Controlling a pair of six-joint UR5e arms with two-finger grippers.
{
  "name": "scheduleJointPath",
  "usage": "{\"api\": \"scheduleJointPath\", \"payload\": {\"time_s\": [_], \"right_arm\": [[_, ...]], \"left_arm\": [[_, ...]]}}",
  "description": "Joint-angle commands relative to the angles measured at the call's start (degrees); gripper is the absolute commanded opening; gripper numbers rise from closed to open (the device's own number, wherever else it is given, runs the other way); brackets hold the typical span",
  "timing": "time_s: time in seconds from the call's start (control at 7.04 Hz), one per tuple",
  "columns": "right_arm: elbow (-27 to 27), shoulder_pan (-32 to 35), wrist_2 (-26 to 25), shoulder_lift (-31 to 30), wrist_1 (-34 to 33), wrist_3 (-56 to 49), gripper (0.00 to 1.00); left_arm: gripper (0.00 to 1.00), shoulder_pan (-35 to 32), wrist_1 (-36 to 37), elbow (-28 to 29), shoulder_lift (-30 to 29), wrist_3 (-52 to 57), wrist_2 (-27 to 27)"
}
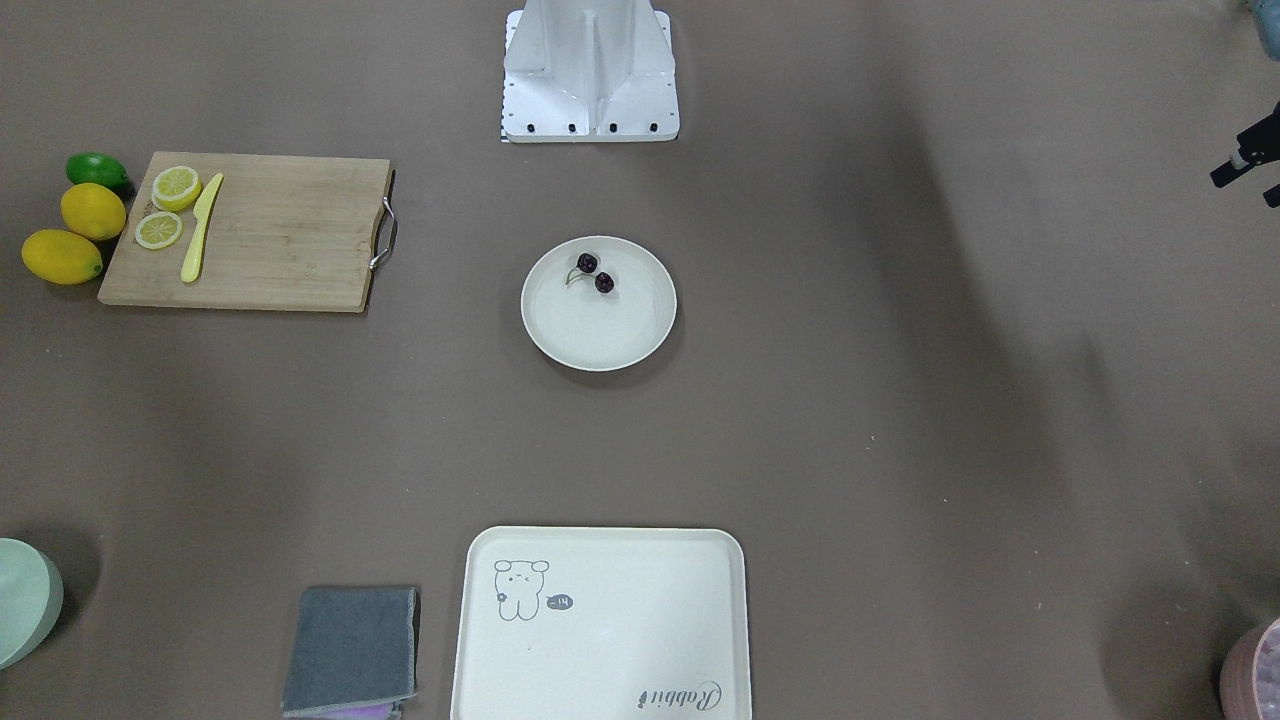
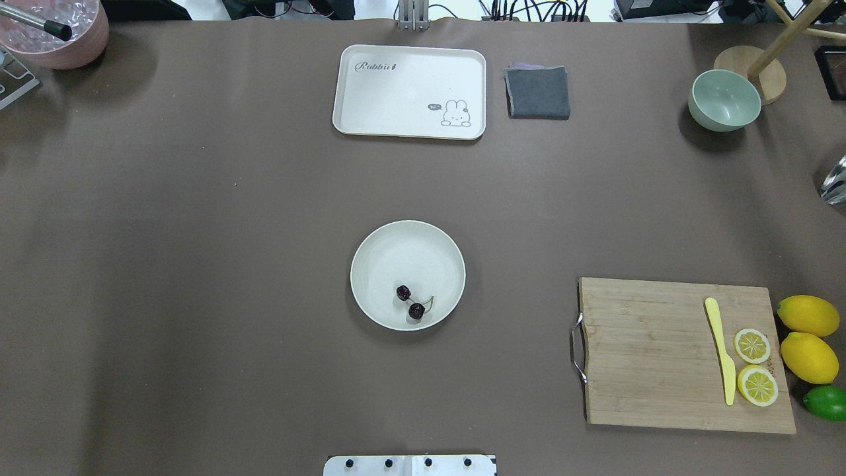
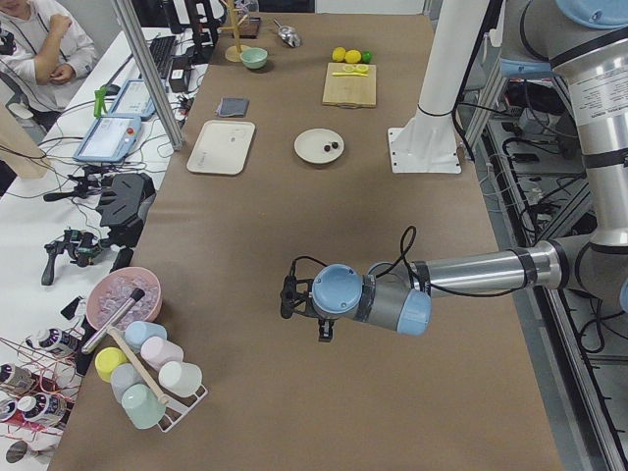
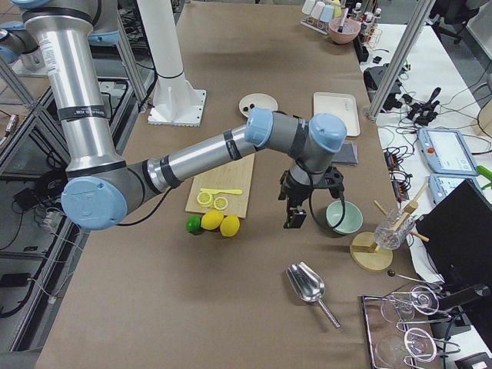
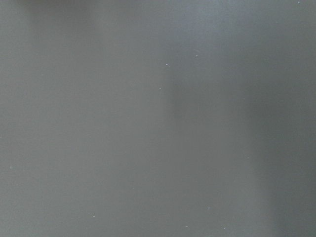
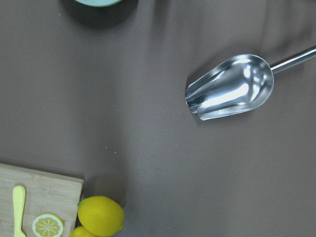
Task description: Place red cherry on plate
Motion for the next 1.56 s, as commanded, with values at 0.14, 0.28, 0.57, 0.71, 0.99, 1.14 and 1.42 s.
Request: {"api": "scheduleJointPath", "payload": {"time_s": [0.14, 0.28, 0.57, 0.71, 0.99, 1.14, 1.42], "right_arm": [[-14.76, 1.34, 5.77, -9.59, 27.16, -0.15, 1.0], [-15.25, 1.34, 5.86, -10.82, 28.97, 0.39, 1.0], [-11.93, 1.69, 5.86, -13.19, 29.07, 1.79, 1.0], [-11.22, 2.12, 5.86, -14.68, 29.25, 1.8, 1.0], [-11.3, 2.65, 5.69, -17.77, 35.29, 3.89, 1.0], [-11.04, 3.0, 5.69, -18.47, 35.4, 3.91, 1.0], [-10.94, 3.09, 5.6, -18.65, 35.4, 3.99, 1.0]], "left_arm": [[0.98, 1.28, 10.2, -0.92, -2.69, 6.37, 1.07], [0.98, 0.67, 11.53, -2.14, -2.78, 6.39, 1.07], [0.98, 0.84, 12.34, -3.82, -2.69, 6.39, 2.03], [0.98, 0.32, 12.34, -3.47, -2.6, 7.43, 2.22], [0.98, -0.74, 13.12, -1.38, -2.86, 12.07, 8.77], [0.98, -3.09, 14.69, 0.29, -4.35, 15.41, 10.29], [0.98, -8.62, 22.15, 3.28, -9.08, 20.96, 10.57]]}}
